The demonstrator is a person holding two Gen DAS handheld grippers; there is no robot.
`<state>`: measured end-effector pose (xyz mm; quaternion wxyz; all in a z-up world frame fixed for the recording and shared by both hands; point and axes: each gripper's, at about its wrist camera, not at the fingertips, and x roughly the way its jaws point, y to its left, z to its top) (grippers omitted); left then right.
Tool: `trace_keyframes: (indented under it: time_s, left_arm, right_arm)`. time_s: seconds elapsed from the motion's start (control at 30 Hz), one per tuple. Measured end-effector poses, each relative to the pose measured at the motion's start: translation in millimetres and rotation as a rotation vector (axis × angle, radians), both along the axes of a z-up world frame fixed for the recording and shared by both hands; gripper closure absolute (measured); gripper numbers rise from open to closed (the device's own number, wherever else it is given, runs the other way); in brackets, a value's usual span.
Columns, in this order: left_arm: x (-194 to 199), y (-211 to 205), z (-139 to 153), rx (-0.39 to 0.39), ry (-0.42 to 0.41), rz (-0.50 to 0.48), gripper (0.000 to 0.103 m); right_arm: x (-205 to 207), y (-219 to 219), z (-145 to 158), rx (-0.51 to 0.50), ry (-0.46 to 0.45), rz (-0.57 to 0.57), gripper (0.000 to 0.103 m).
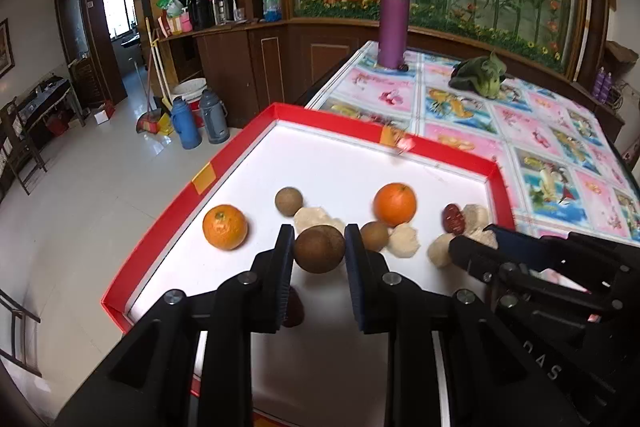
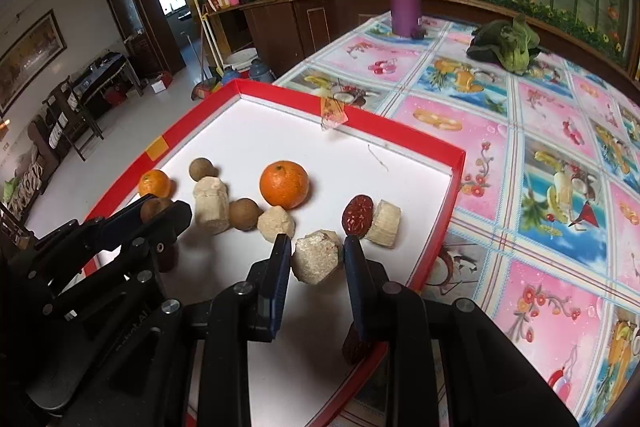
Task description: Organize fruits
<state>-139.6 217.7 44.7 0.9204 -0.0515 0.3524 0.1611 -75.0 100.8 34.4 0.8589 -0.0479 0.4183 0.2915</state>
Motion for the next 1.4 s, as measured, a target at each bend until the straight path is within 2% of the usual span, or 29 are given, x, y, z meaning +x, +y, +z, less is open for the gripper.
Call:
trace_keyframes:
  time_s: [0.17,0.33,0.43,0.5,0.57,0.67,0.7,0.87,0.97,1.07,1.13,1.4]
  left_arm:
    - [4.4,4.0,-11.6,-0.005,0.038,0.007,0.076]
    - [6.0,1.9,-12.4,0.009,0.040,0.012,0.076]
    - [5.7,0.9,-12.9,0.008,0.043,0.015,0.075]
    - [4.5,0.0,-12.8,0.009,0.048,0.016,0.074]
    - [2.9,-0.9,-10.9,0.003,0.043,0.013,0.059]
    - [-2.5,-4.6,-2.9,0.027,0.014,0.020,0.044]
    - [-4.7,-5.6,0.0,0.032,0.005,0.020,0.042]
    - [-21.6,-9.6,19.5,0.051,-0.051,0.042,0.018]
    - [-31.8,-14.1,30.6,0.070,-0.078,0.050,0.011]
    - [-43.9,-19.2,41.9,0.096,-0.098,0.065,0.001]
    - [-54.2,-21.9,49.9,0.109,-0.120,0.073,0.000]
    - [-77.0,-31.7,67.4,0.172,-0.113,0.139,0.000]
  right_arm:
    - [1.9,1.8,-6.5,0.002,0.018,0.001,0.077]
    - [3.2,3.6,-7.3,-0.013,0.024,0.012,0.076]
    - [5.1,-0.2,-6.8,-0.009,0.031,0.001,0.069]
    - [4.0,-6.5,-3.0,0.013,0.025,0.000,0.069]
    - [0.9,-11.1,1.9,0.022,0.005,-0.008,0.069]
    - [-5.0,-20.7,11.2,0.037,-0.024,-0.015,0.067]
    - [-7.3,-25.0,14.4,0.042,-0.034,-0.022,0.065]
    - [-19.8,-42.3,27.3,0.068,-0.060,-0.036,0.053]
    - [-30.6,-50.8,37.2,0.081,-0.090,-0.040,0.051]
    - [-43.4,-62.9,49.0,0.115,-0.118,-0.043,0.037]
    - [-53.7,-72.0,56.4,0.146,-0.151,-0.056,0.023]
    - [-90.5,-94.3,79.0,0.204,-0.264,-0.042,0.017]
